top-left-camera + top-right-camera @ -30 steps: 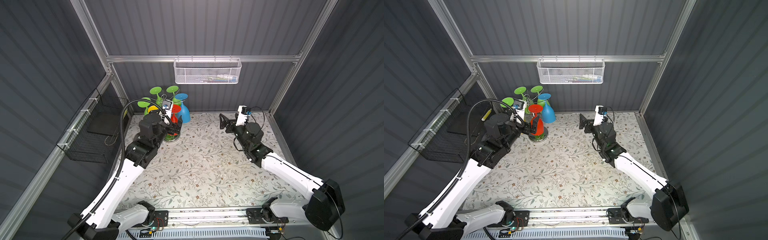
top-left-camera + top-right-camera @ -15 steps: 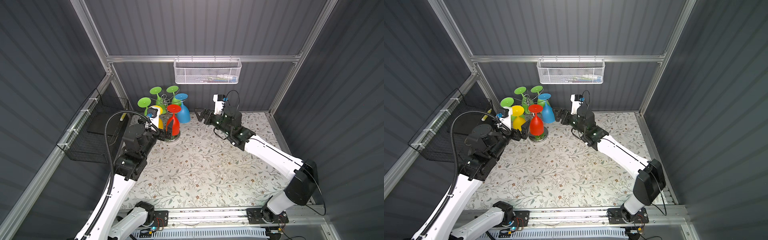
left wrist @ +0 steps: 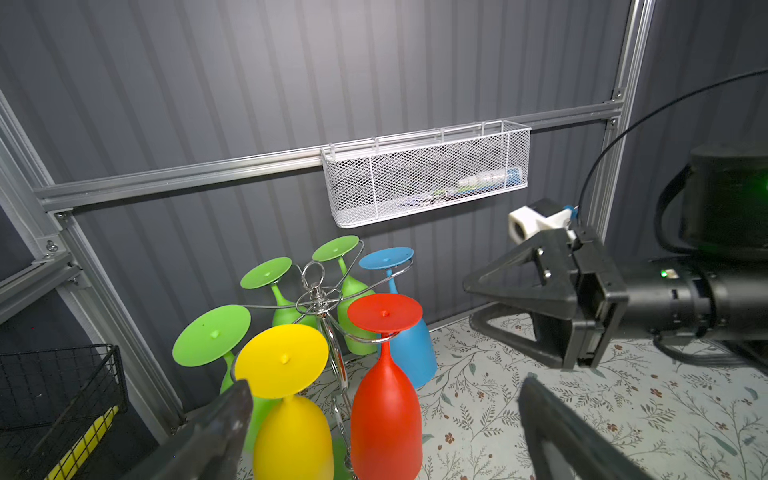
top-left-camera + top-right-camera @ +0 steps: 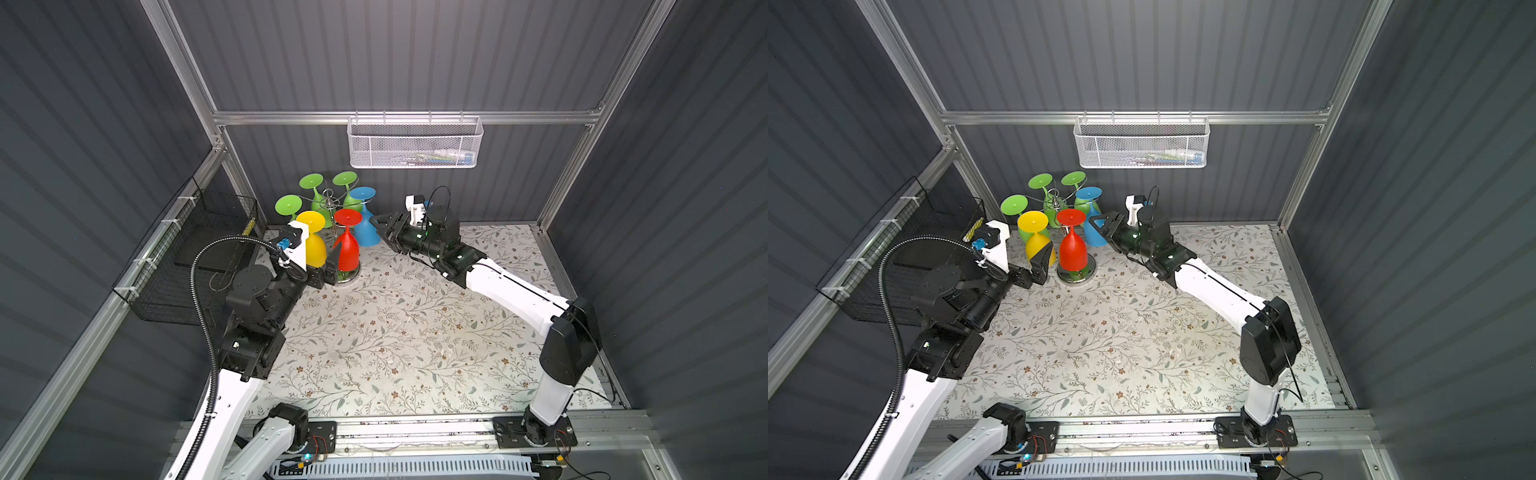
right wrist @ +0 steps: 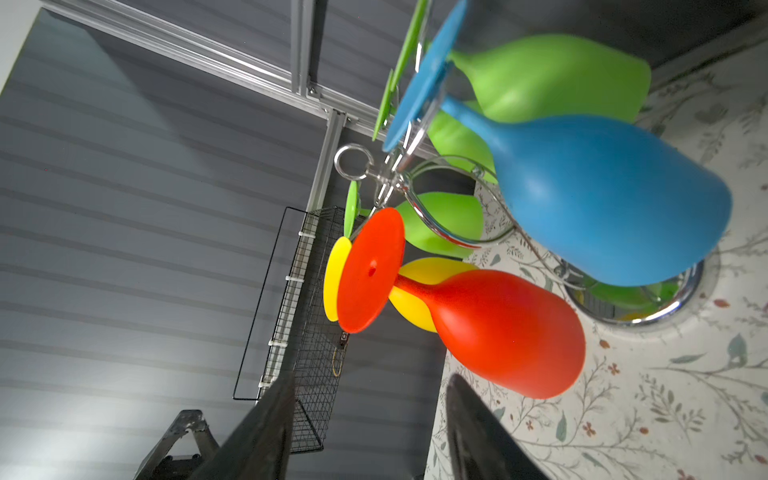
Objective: Take the wine glass off the wine glass rack
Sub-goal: 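Close the right gripper on the red glass's foot rim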
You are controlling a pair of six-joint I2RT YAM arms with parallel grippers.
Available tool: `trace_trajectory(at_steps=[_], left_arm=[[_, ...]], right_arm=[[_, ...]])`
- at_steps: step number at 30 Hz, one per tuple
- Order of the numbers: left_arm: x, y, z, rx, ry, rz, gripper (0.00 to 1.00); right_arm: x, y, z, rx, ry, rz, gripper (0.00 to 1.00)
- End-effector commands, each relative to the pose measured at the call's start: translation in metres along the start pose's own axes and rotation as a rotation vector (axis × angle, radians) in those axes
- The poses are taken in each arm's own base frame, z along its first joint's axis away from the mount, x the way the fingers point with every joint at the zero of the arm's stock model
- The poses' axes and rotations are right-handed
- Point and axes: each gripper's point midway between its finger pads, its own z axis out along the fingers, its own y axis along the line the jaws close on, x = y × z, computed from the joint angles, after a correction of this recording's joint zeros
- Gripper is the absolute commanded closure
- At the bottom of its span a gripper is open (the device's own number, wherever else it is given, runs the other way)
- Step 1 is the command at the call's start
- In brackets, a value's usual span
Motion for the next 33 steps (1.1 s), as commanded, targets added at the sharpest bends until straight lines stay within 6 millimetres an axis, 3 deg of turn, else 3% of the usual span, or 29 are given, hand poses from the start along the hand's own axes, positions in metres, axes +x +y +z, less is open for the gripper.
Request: trace_trajectory(at_steps=[1, 33], left_arm=[[-0.006, -0.002, -0.003, 0.018, -0.032, 0.01, 0.0], [-0.003, -0.006, -0.002, 0.041, -0.028, 0.023, 0.0]], right_arm=[[0.002, 0.026, 0.003, -0.077, 0.022, 0.067, 0.44], [-0.005, 0.031, 0.034, -0.085, -0.026, 0.159, 0.59]])
